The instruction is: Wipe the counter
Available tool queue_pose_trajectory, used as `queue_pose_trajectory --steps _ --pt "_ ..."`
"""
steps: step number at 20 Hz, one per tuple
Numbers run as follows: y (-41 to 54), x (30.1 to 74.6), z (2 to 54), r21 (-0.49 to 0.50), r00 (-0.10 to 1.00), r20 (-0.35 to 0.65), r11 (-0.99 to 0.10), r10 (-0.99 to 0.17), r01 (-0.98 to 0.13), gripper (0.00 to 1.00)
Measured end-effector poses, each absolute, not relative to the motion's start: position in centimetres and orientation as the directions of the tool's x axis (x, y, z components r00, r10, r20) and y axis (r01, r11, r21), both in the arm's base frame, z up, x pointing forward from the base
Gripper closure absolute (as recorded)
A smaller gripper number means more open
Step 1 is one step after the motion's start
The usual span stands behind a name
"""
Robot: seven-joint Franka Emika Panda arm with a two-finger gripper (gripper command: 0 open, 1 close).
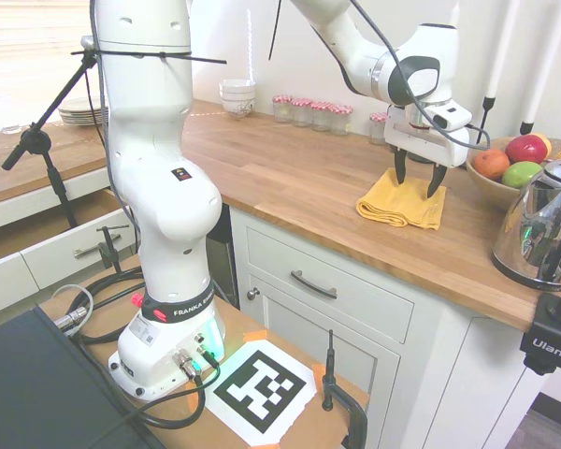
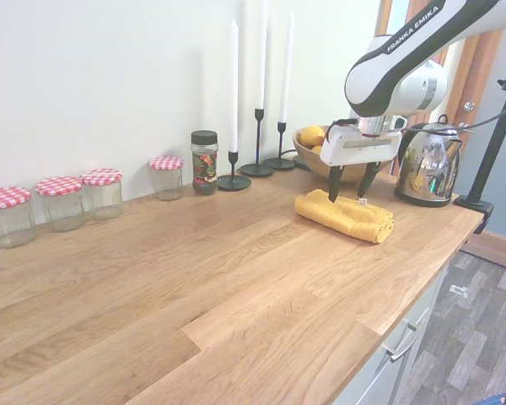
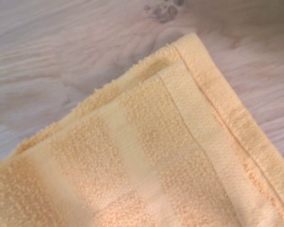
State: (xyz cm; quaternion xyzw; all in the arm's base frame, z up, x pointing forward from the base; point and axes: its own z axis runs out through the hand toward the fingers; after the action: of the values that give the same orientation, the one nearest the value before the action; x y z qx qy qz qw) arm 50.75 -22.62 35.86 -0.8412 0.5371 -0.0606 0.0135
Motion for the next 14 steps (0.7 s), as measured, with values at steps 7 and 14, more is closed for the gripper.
queue_pose_trajectory --steps 7,14 --pt "-22.9 50.9 33.6 -0.063 0.404 0.053 -0.407 -0.913 -0.911 0.00" --pt "-23.3 51.3 33.1 -0.059 0.389 0.034 -0.391 -0.921 -0.919 1.00"
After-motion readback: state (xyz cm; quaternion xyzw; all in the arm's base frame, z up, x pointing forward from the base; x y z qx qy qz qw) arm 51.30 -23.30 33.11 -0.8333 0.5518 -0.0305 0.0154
